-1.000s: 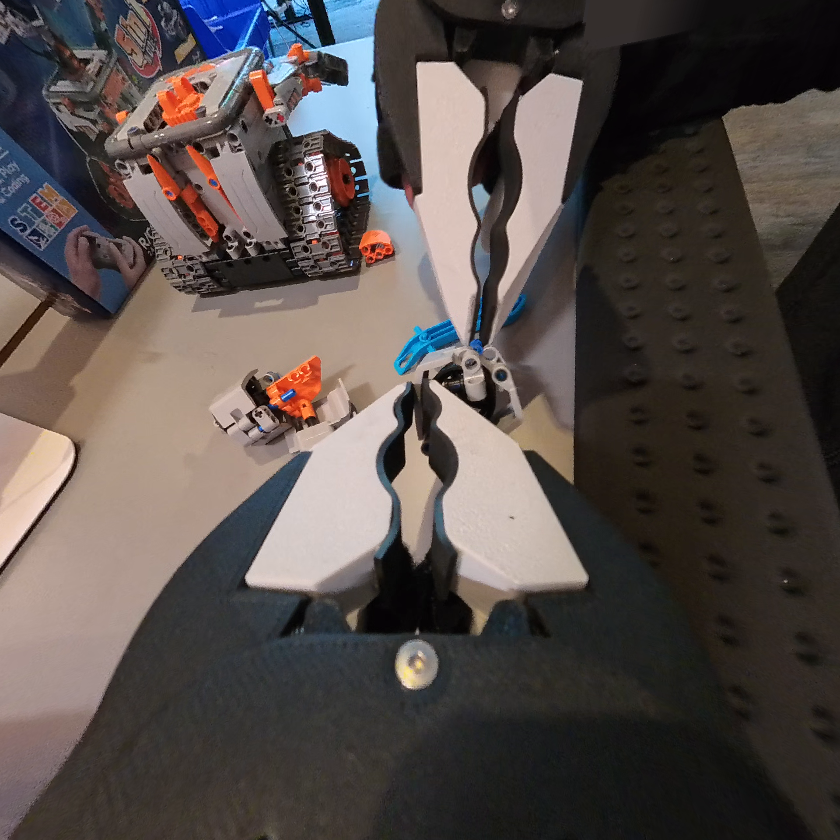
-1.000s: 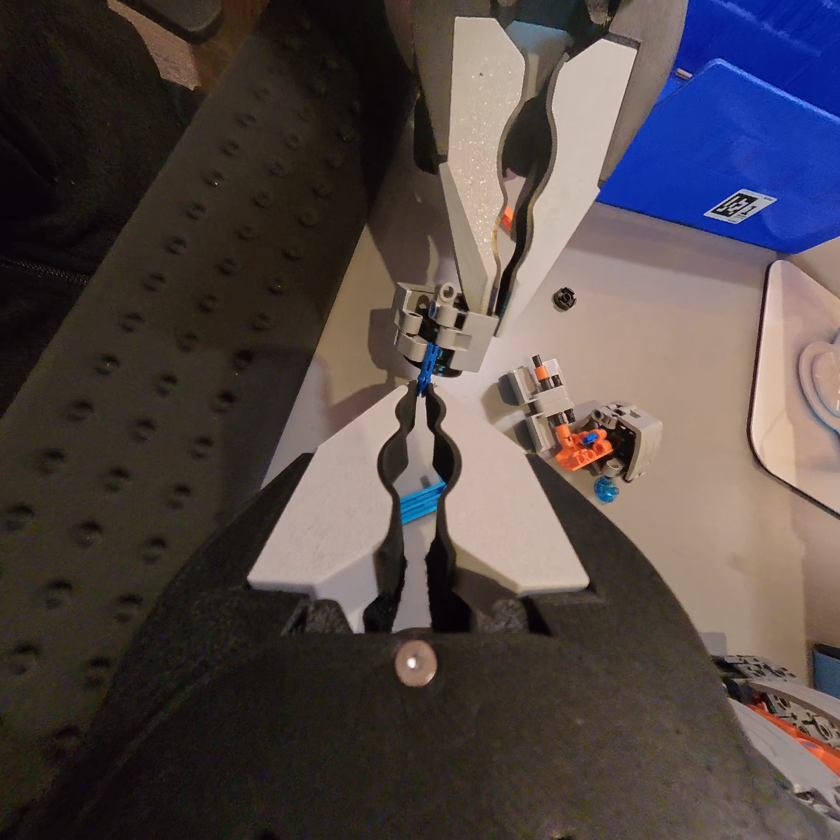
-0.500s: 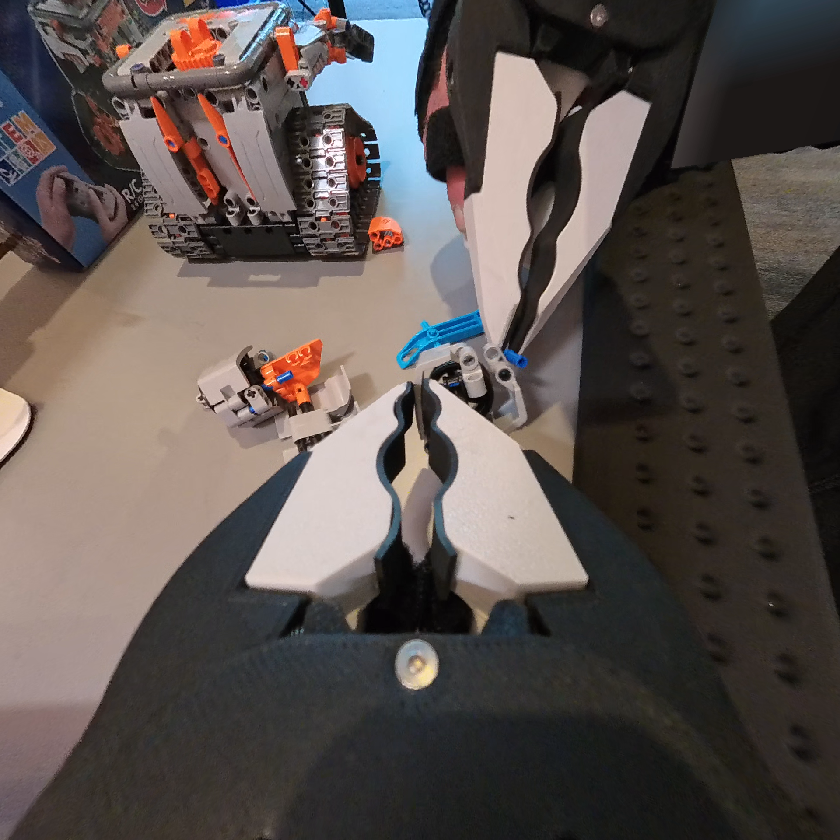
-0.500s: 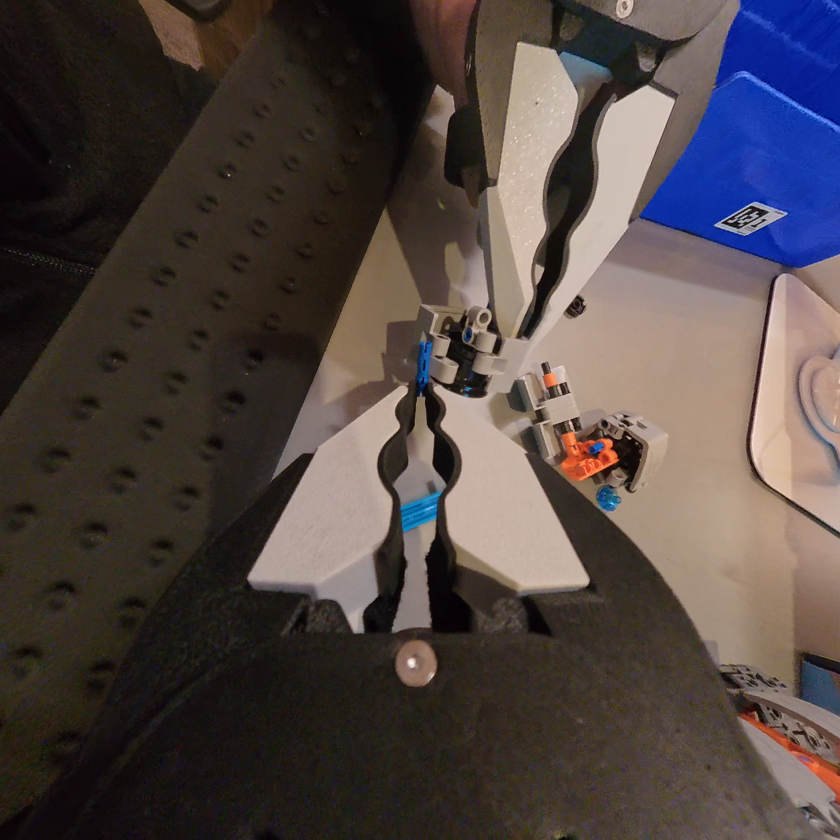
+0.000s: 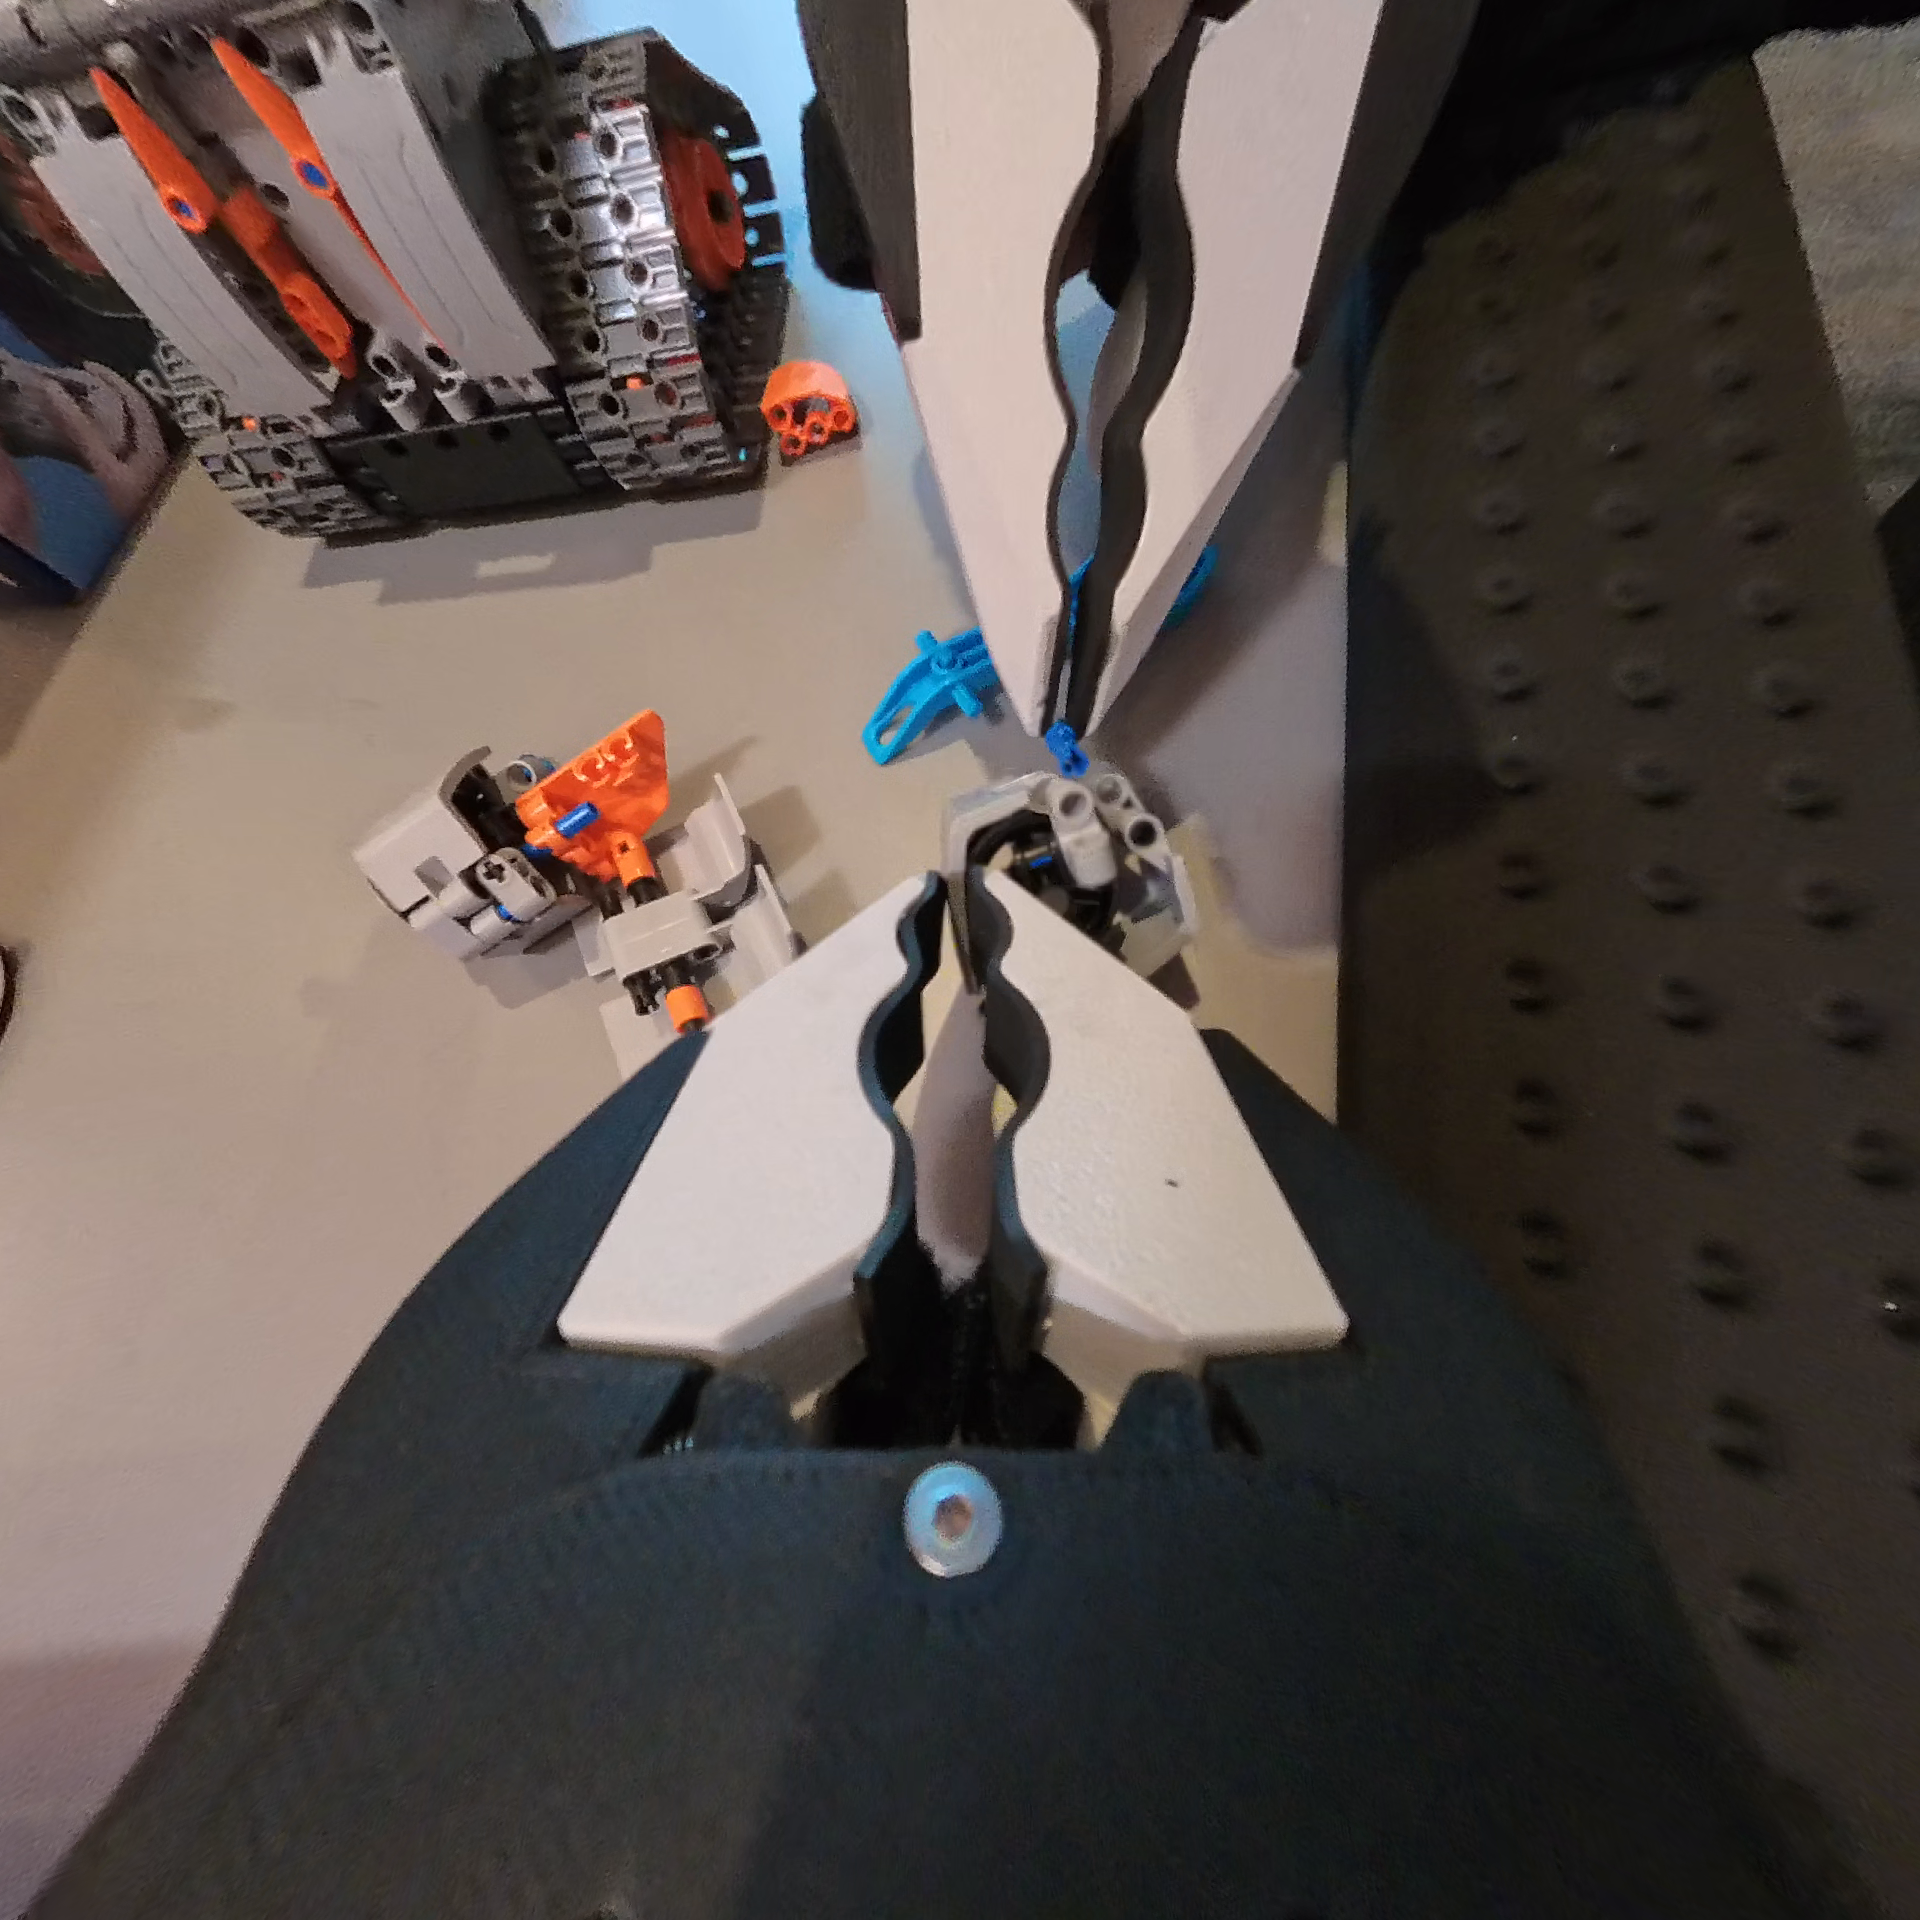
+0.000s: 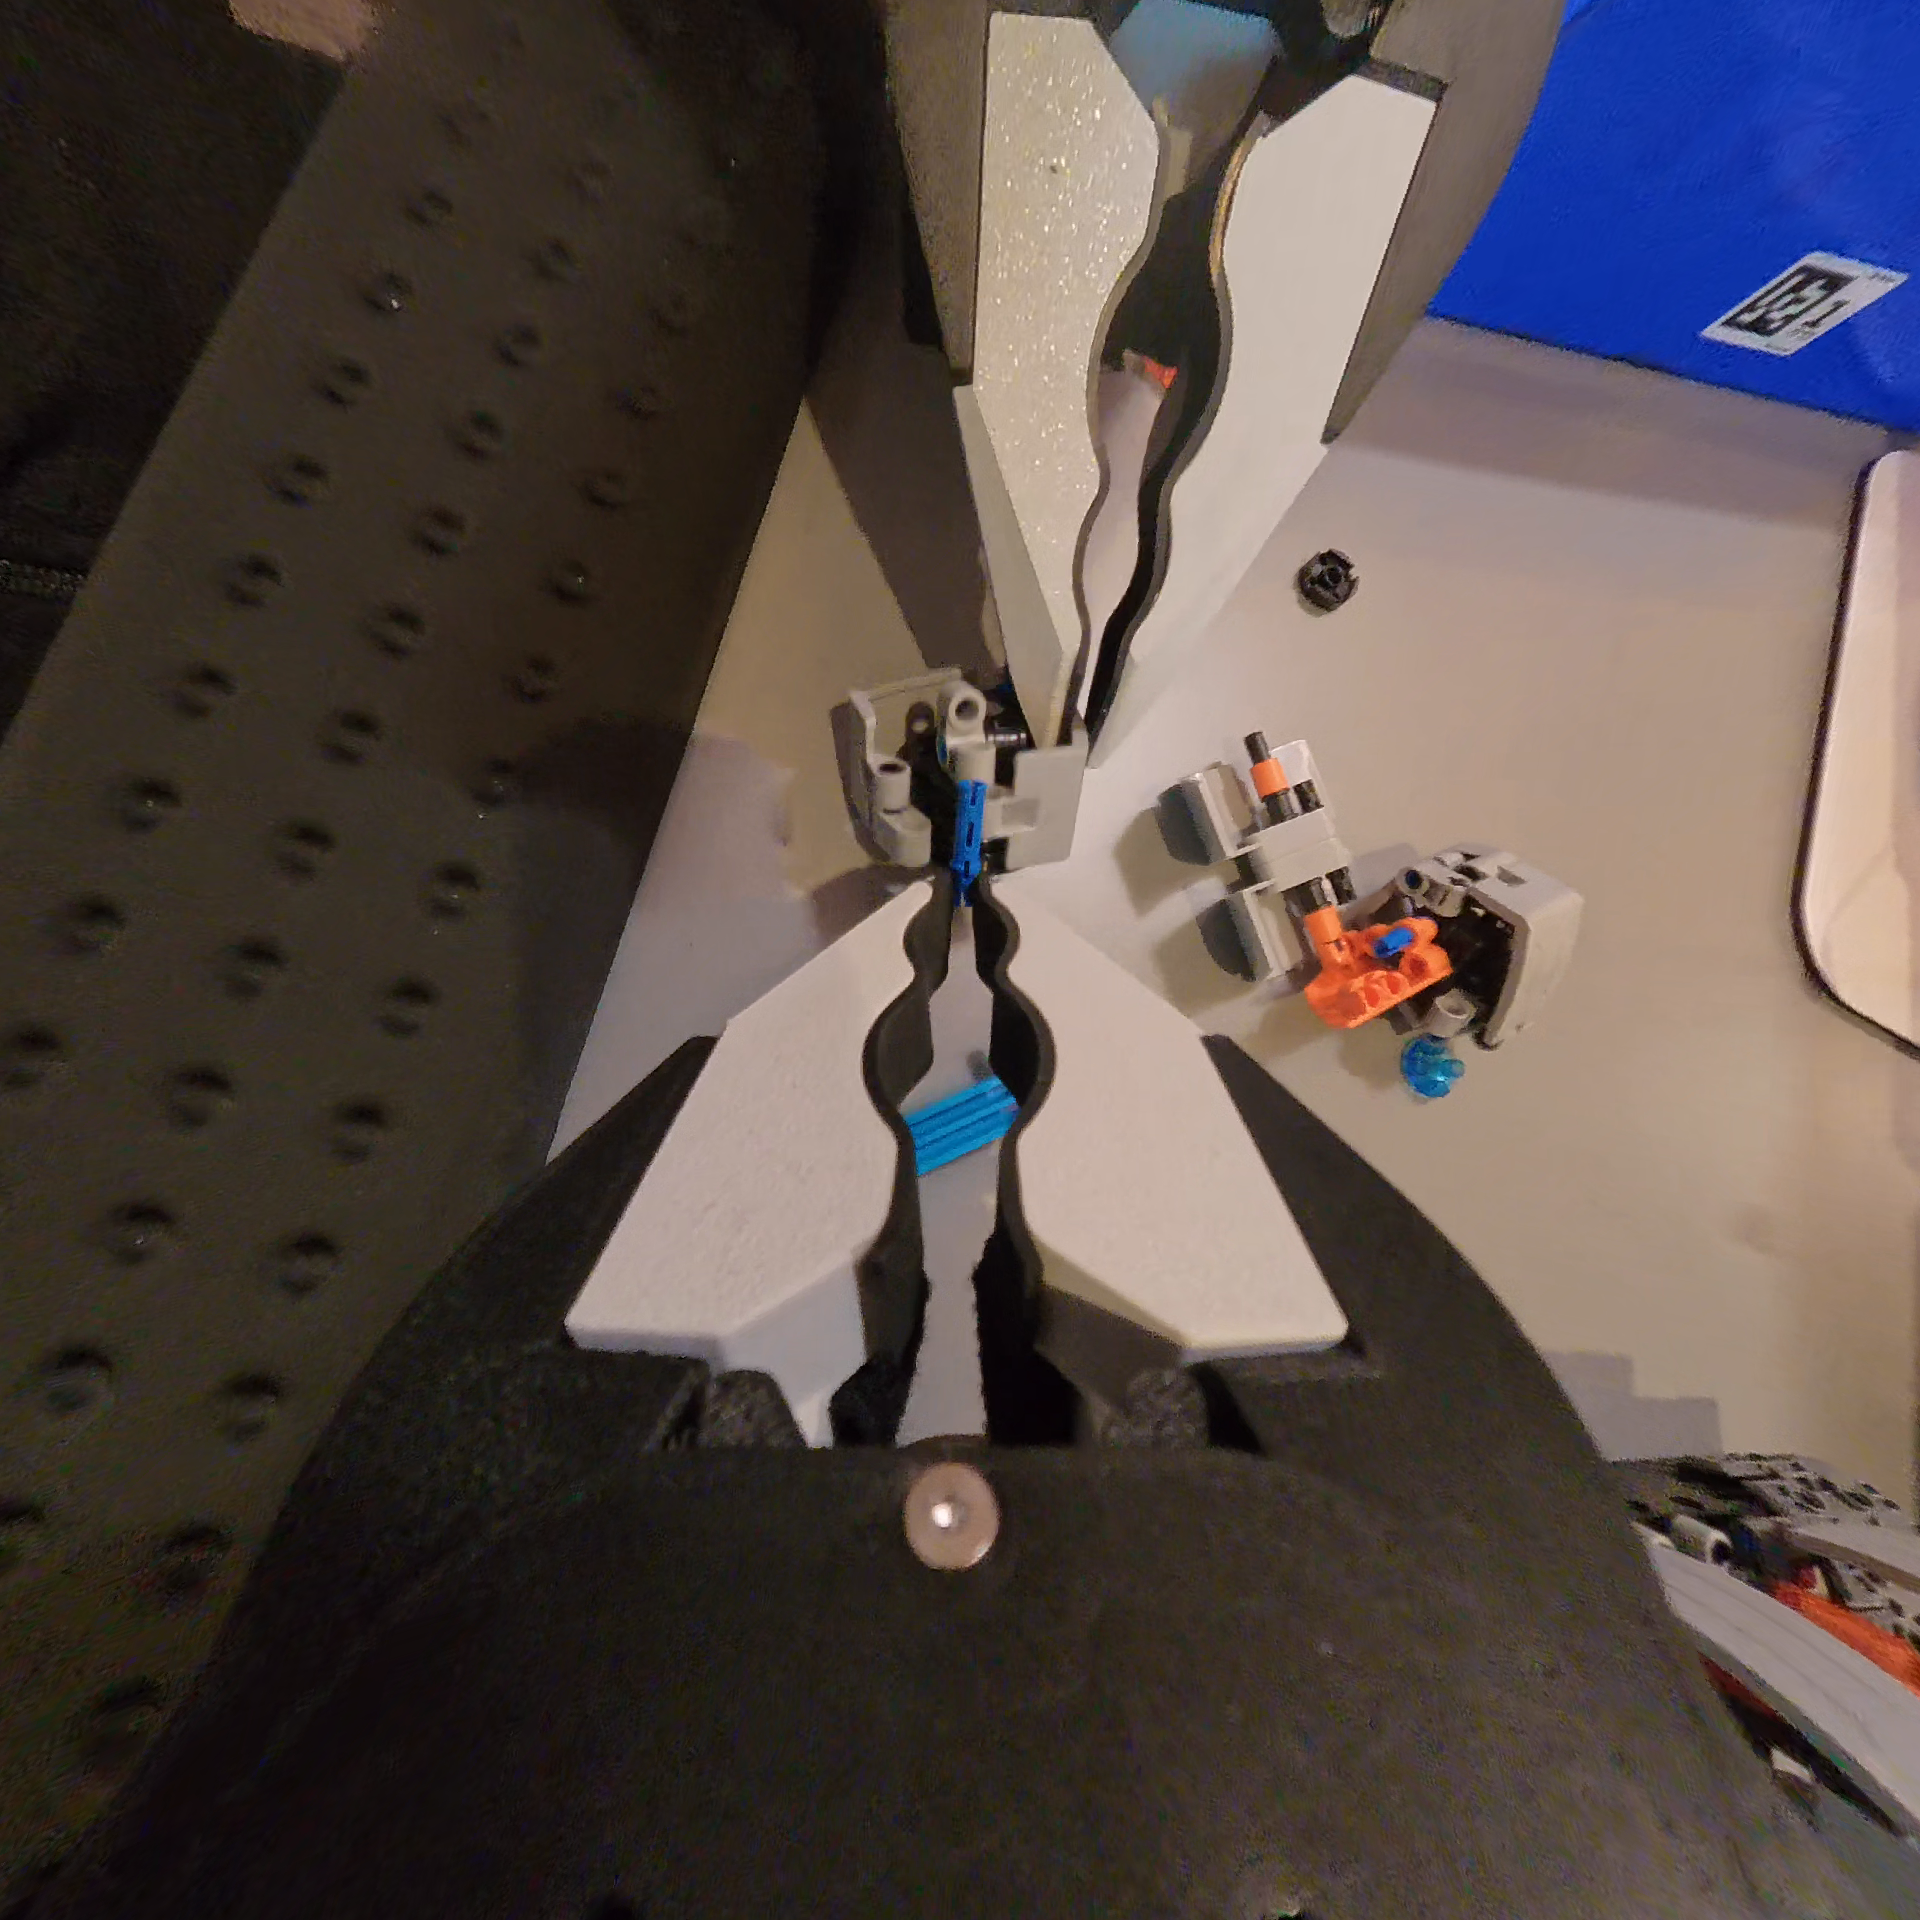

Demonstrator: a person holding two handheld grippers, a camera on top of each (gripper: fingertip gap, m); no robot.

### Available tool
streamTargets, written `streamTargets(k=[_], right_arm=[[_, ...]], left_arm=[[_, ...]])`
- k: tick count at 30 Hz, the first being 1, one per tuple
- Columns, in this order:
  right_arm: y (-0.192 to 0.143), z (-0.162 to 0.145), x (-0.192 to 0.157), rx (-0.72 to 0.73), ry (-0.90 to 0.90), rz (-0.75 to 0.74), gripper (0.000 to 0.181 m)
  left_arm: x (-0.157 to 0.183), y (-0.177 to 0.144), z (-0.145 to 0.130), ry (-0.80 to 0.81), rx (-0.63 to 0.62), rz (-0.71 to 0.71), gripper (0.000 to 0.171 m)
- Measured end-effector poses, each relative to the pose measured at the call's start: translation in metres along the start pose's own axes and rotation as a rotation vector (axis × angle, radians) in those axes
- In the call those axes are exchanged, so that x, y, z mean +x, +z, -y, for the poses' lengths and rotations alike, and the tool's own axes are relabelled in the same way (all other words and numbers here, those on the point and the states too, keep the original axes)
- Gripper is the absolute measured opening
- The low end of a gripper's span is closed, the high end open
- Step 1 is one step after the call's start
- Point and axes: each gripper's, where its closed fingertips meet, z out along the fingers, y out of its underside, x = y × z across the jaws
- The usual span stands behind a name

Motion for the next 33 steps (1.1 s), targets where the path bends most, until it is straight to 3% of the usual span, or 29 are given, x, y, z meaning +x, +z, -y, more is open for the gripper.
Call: streamTargets(k=[5, 12, 27, 33], right_arm=[[0.002, -0.001, -0.001, -0.009, 0.001, 0.002, 0.001], [0.004, -0.003, -0.003, -0.022, -0.001, 0.009, 0.001], [0.012, -0.003, -0.013, -0.045, -0.023, 0.045, 0.001], [0.013, -0.003, -0.014, -0.044, -0.024, 0.048, 0.001]], left_arm=[[0.001, -0.001, -0.003, 0.01, -0.02, 0.001, 0.004], [0.003, -0.009, -0.003, -0.016, -0.023, 0.01, 0.033], [0.009, -0.026, -0.007, -0.007, -0.066, 0.072, 0.04], [0.025, -0.03, 0.011, 0.006, -0.037, 0.065, 0.039]])
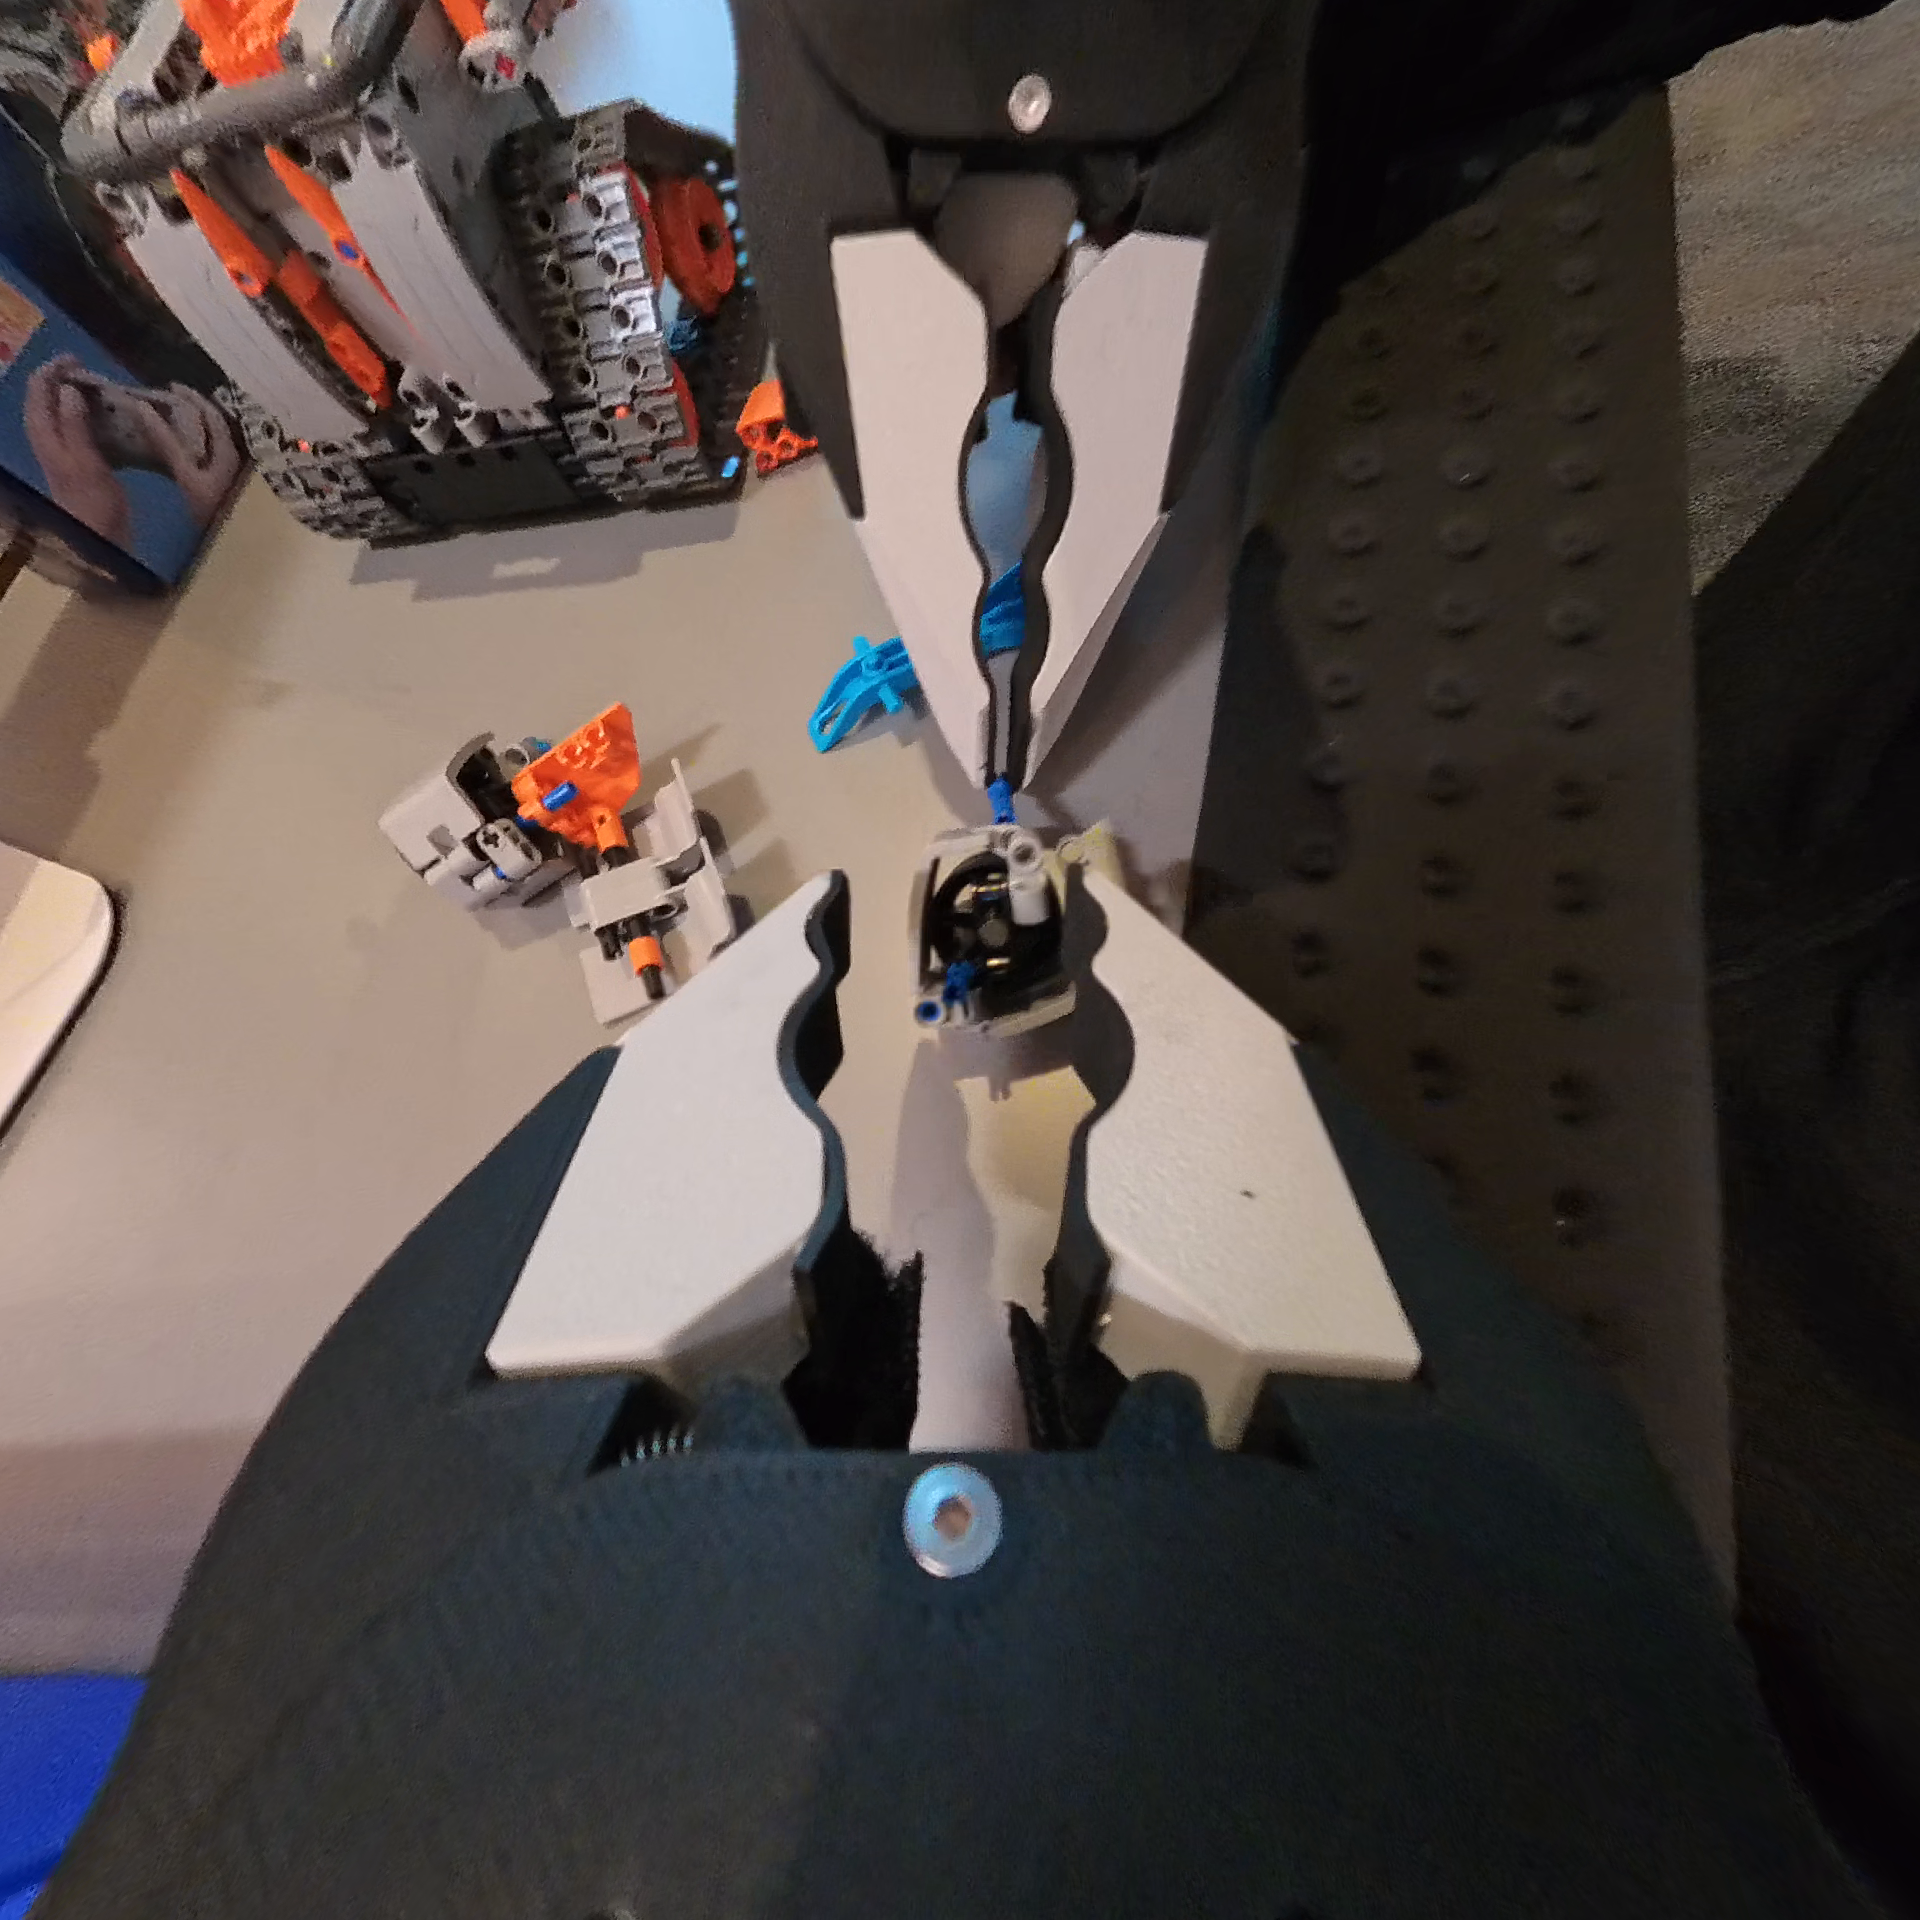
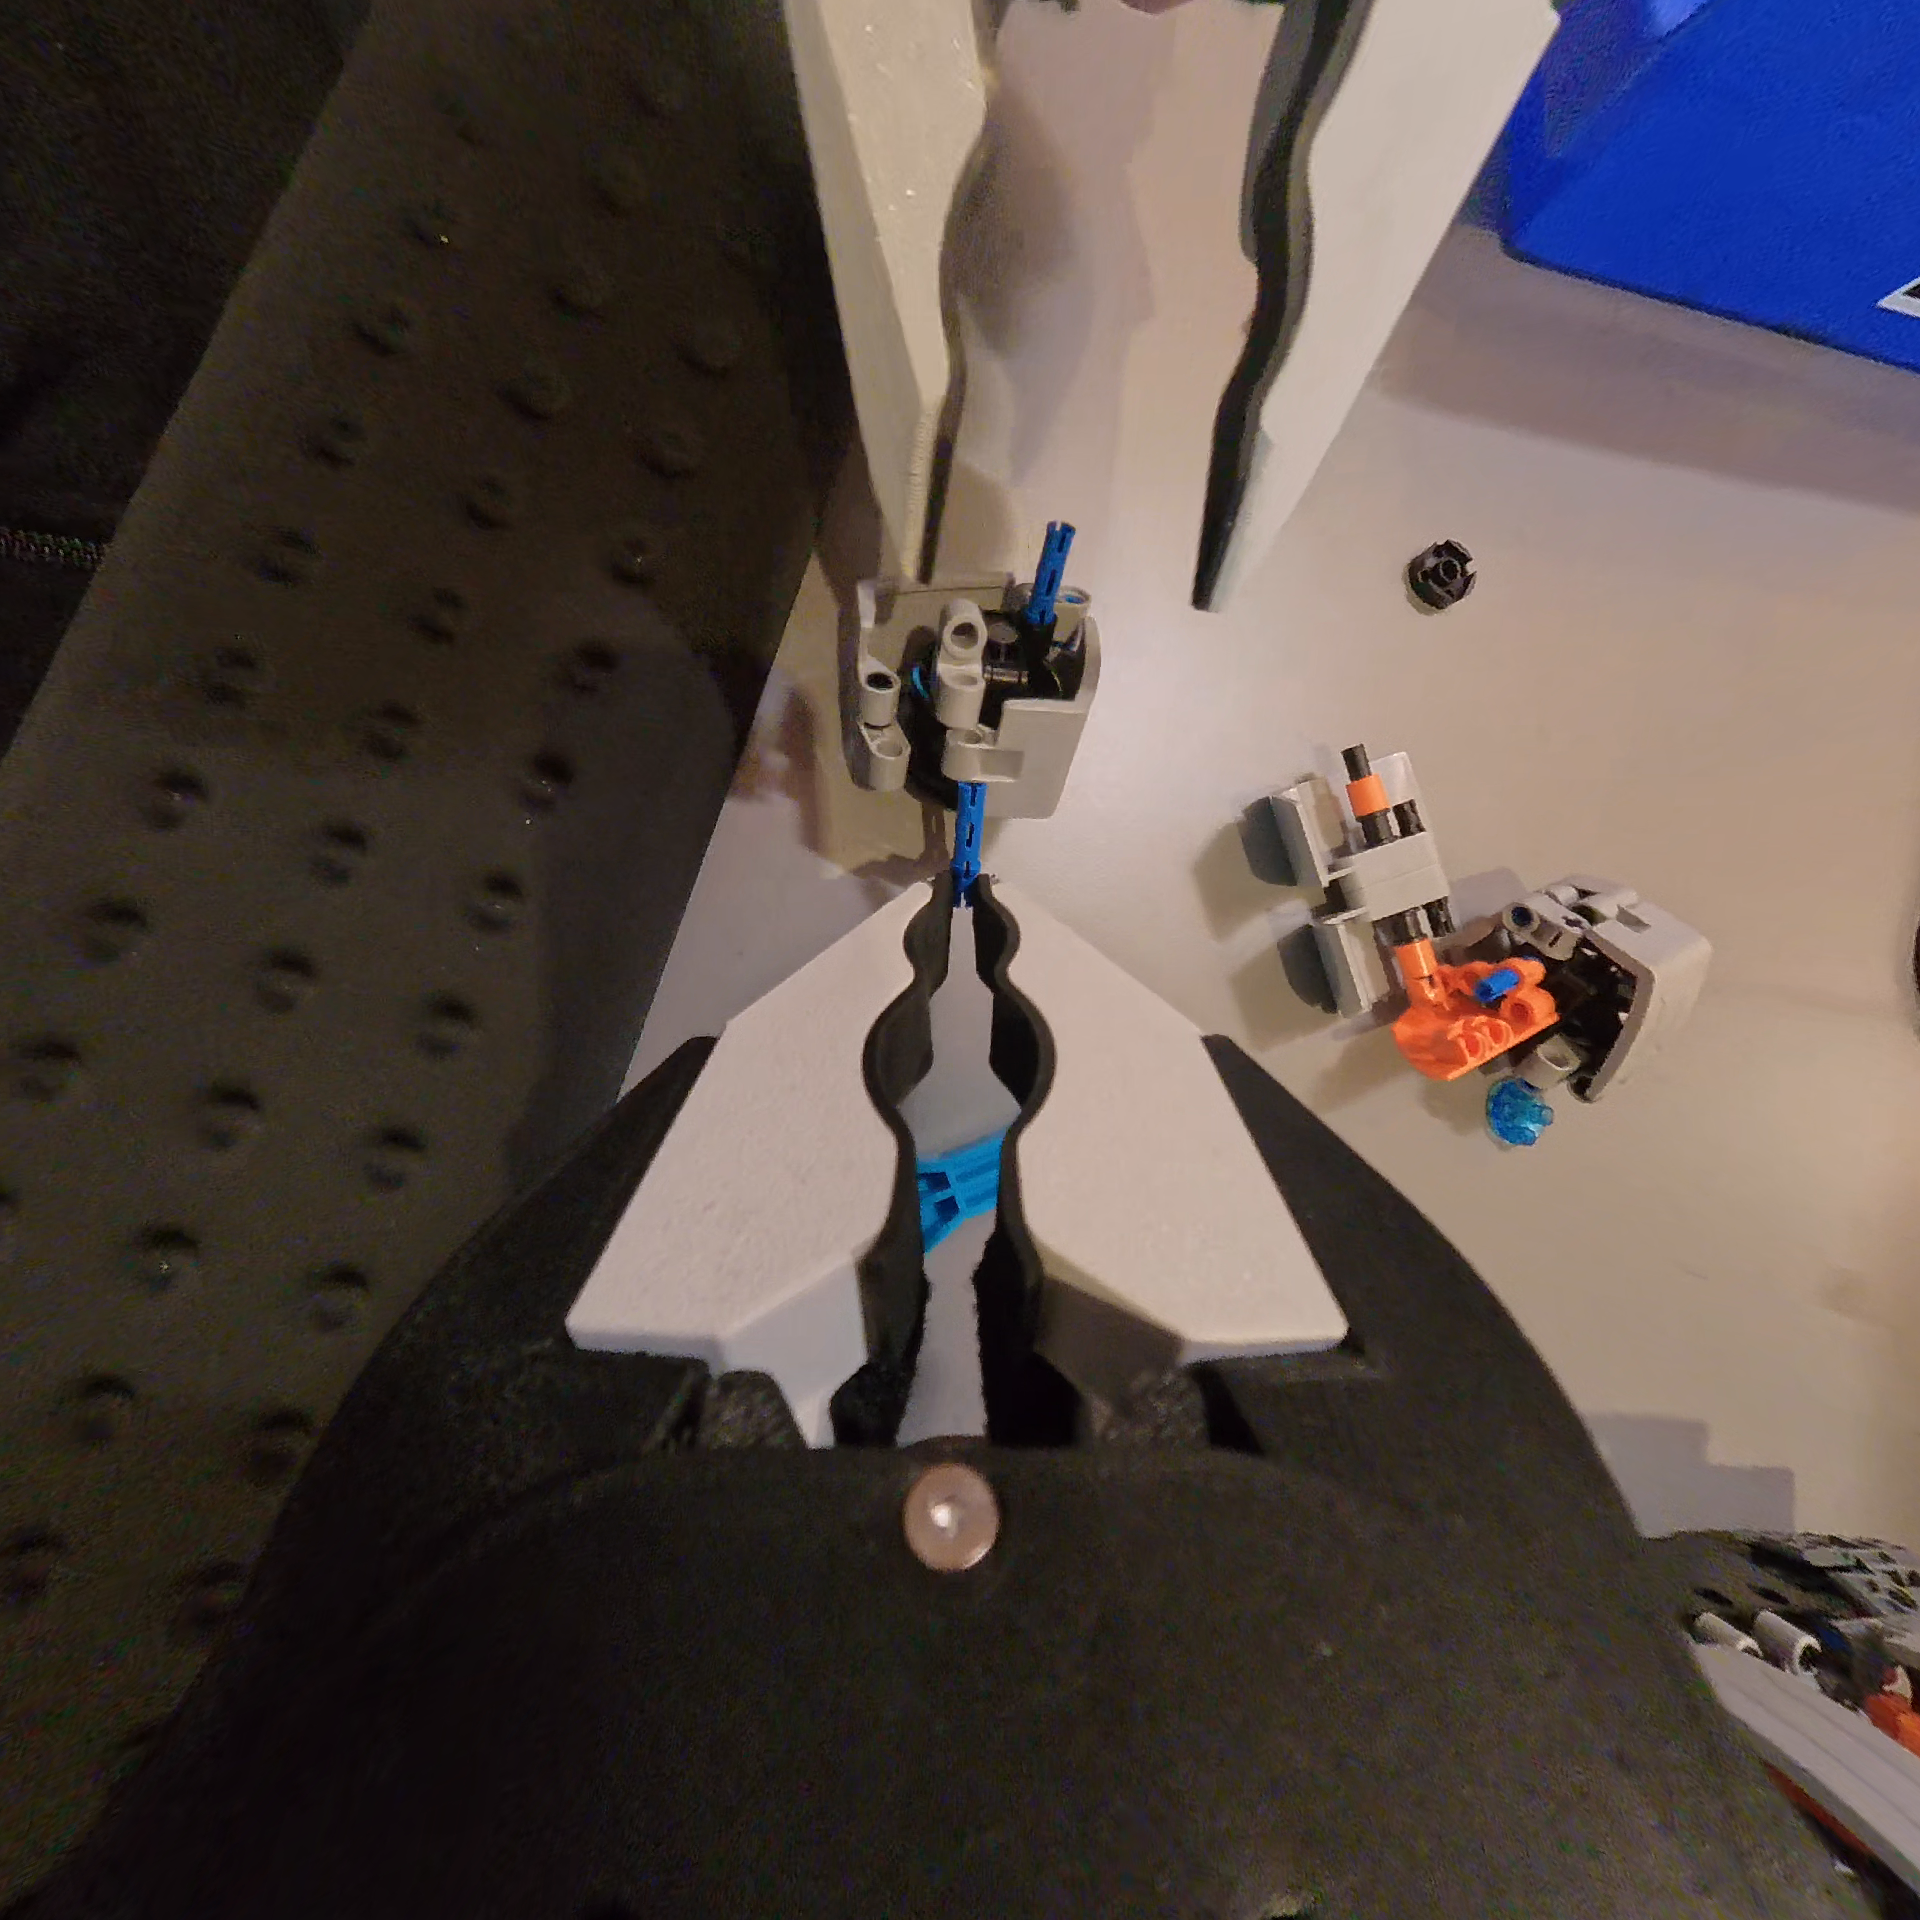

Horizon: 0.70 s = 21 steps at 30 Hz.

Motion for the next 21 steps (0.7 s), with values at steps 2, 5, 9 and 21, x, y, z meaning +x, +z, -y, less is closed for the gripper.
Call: streamTargets(k=[2, 5, 9, 21], right_arm=[[0.001, 0.0, -0.001, -0.001, -0.002, 0.003, 0.001], [0.002, 0.001, -0.002, -0.002, -0.005, 0.005, 0.001], [0.002, 0.003, -0.002, 0.003, -0.007, -0.001, 0.001], [0.002, 0.009, -0.002, 0.018, -0.012, -0.013, 0.001]], left_arm=[[0.003, -0.001, 0.003, 0.0, -0.006, 0.014, 0.037], [0.008, 0.002, -0.001, 0.022, -0.059, 0.031, 0.019], [0.013, 0.009, -0.004, 0.034, -0.101, 0.047, 0.019], [0.012, 0.01, -0.01, 0.008, -0.095, 0.094, 0.013]])
